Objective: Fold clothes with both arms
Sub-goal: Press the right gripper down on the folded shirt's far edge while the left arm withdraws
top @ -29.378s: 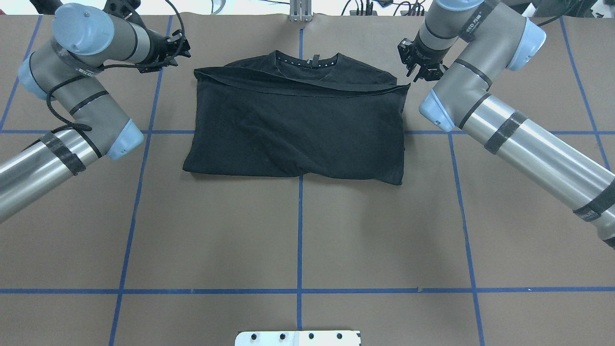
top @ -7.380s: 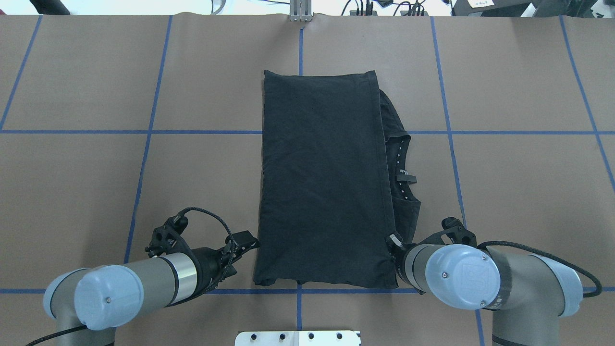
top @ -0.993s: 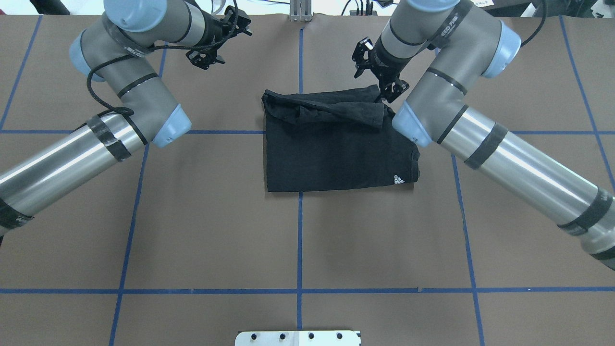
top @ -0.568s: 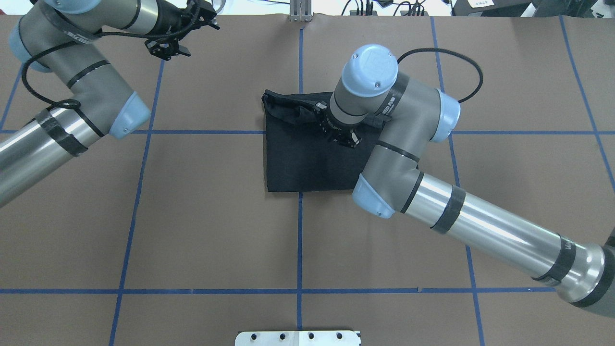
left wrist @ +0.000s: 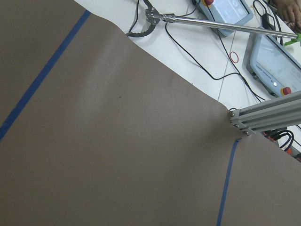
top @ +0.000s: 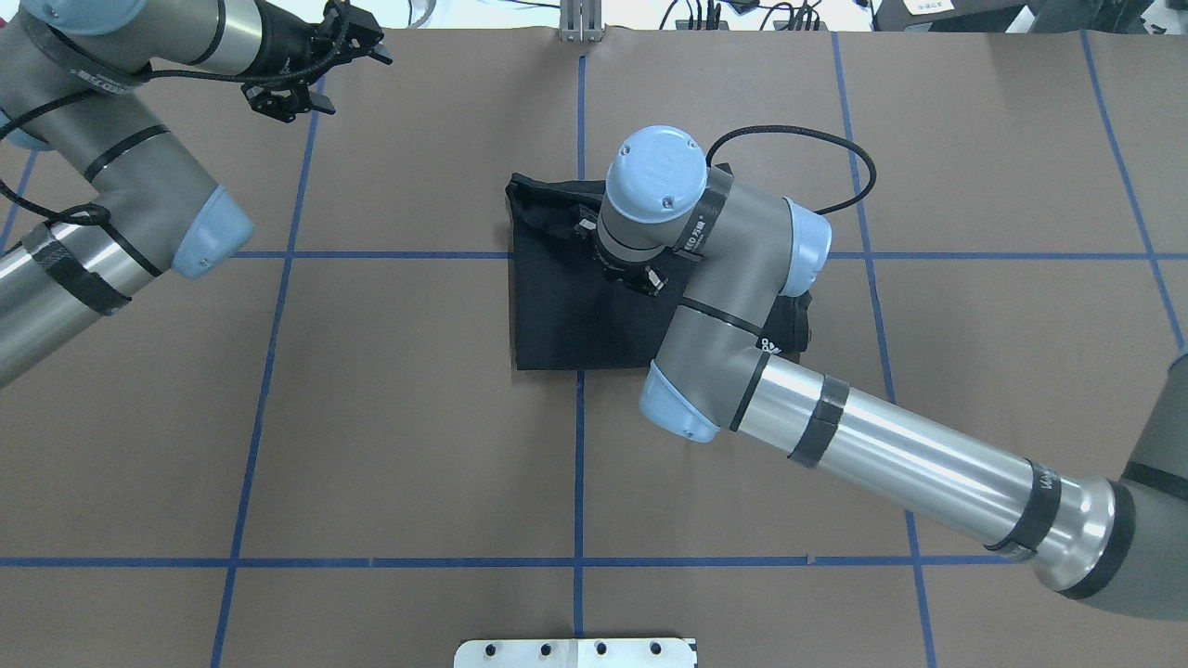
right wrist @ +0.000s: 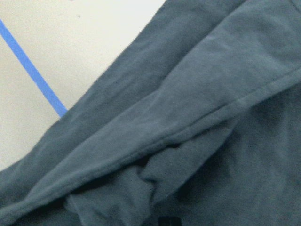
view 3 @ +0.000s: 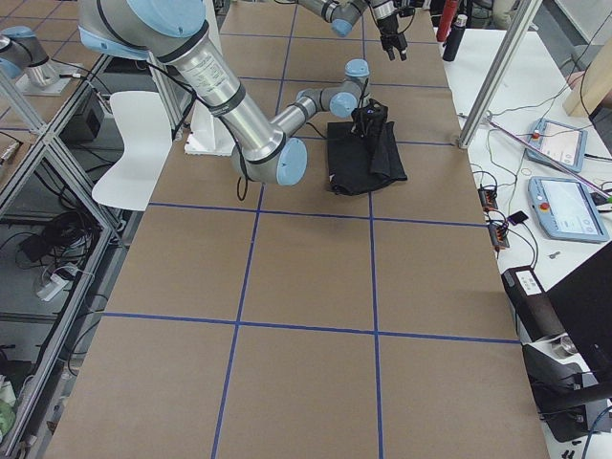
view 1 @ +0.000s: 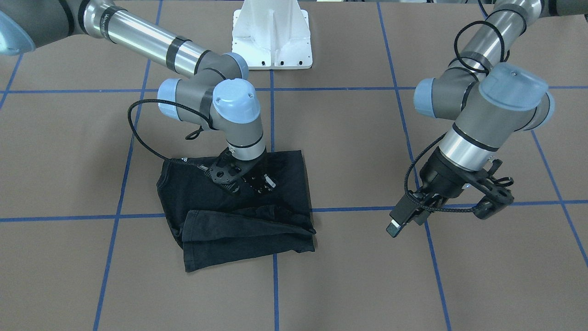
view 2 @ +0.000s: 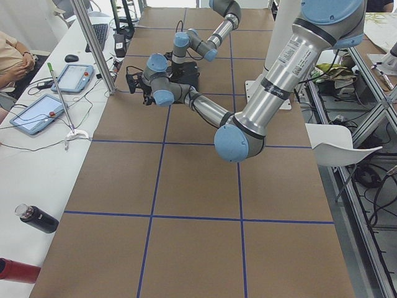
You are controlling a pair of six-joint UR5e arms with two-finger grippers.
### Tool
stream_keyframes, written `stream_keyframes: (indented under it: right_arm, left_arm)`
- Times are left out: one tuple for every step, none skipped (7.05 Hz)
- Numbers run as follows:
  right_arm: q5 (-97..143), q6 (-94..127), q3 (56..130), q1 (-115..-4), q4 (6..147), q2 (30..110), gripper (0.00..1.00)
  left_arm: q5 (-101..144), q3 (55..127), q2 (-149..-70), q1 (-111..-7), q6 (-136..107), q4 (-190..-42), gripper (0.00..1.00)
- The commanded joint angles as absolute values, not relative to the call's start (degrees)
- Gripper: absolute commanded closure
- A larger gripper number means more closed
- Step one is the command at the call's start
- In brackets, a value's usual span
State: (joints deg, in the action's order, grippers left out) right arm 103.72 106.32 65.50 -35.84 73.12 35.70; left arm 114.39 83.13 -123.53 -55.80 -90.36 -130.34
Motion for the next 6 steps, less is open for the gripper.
stream_keyframes:
  right_arm:
    - [103.10, 106.17, 48.00, -40.58, 62.29, 26.95, 1.00]
    - [98.14, 107.30, 43.55, -41.74, 61.18, 23.85, 1.00]
    - [97.48, 107.66, 43.33, -43.92, 61.00, 23.30, 1.00]
    - [97.82, 108.28, 43.33, -45.08, 61.00, 22.68, 1.00]
    - [99.65, 108.02, 43.77, -45.26, 61.17, 23.28, 1.00]
    - [102.89, 107.84, 48.21, -45.35, 61.52, 26.08, 1.00]
  left_arm:
    - [114.17, 83.93, -122.18, -55.81, -90.35, -130.34, 0.00]
    - [114.17, 84.63, -122.08, -55.81, -90.44, -130.34, 0.00]
    - [114.17, 84.73, -121.82, -55.81, -90.44, -130.34, 0.00]
    - [114.08, 84.73, -121.82, -55.81, -90.44, -130.34, 0.00]
    - [114.00, 84.73, -121.82, -55.81, -90.44, -130.34, 0.00]
    - [113.99, 84.81, -121.82, -55.81, -90.44, -130.34, 0.00]
